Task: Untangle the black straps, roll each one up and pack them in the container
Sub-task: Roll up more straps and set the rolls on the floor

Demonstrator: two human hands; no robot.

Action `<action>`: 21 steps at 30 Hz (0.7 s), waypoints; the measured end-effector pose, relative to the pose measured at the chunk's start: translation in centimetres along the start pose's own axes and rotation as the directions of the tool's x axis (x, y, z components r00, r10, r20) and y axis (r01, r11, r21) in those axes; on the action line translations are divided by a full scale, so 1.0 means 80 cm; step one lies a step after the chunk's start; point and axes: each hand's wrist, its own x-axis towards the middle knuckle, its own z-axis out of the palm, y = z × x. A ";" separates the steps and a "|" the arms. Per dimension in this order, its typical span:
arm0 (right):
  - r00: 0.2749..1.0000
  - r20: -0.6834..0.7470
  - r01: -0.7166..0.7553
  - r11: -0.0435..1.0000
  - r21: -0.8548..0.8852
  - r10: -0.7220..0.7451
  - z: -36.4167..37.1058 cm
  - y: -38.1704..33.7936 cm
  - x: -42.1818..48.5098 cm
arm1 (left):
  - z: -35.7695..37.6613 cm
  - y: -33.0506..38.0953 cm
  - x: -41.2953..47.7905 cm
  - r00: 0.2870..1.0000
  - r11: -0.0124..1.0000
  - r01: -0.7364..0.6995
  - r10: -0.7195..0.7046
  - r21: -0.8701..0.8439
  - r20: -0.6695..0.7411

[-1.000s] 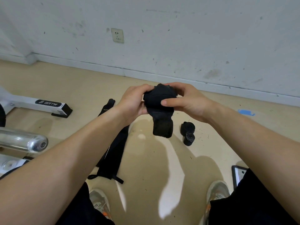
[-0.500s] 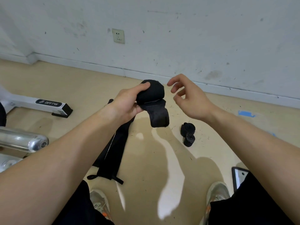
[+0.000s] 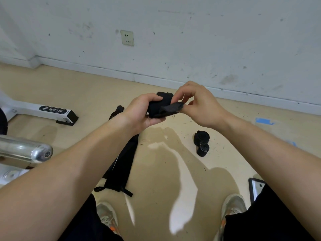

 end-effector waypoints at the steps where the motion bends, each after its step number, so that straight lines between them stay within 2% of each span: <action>1: 1.000 -0.021 -0.005 1.000 0.003 0.005 0.001 0.001 0.001 | 0.003 -0.003 -0.001 1.000 1.000 -0.017 0.016 0.027 0.012; 8: 0.980 -0.183 -0.072 0.995 0.071 0.084 -0.003 0.007 0.004 | 0.031 -0.010 -0.016 0.988 0.985 -0.144 0.137 0.095 0.078; 12: 0.965 -0.239 -0.092 0.991 0.099 0.113 -0.004 0.008 0.006 | 0.040 -0.014 -0.024 0.967 0.963 -0.256 0.254 0.080 0.036; 14: 0.960 -0.241 -0.107 0.983 0.151 0.142 -0.005 0.007 0.006 | 0.040 -0.013 -0.026 0.961 0.959 -0.275 0.273 0.063 0.039; 21: 0.955 -0.215 -0.133 0.941 0.312 0.206 -0.005 0.009 0.004 | 0.037 -0.020 -0.027 0.920 0.905 -0.387 0.365 0.178 0.144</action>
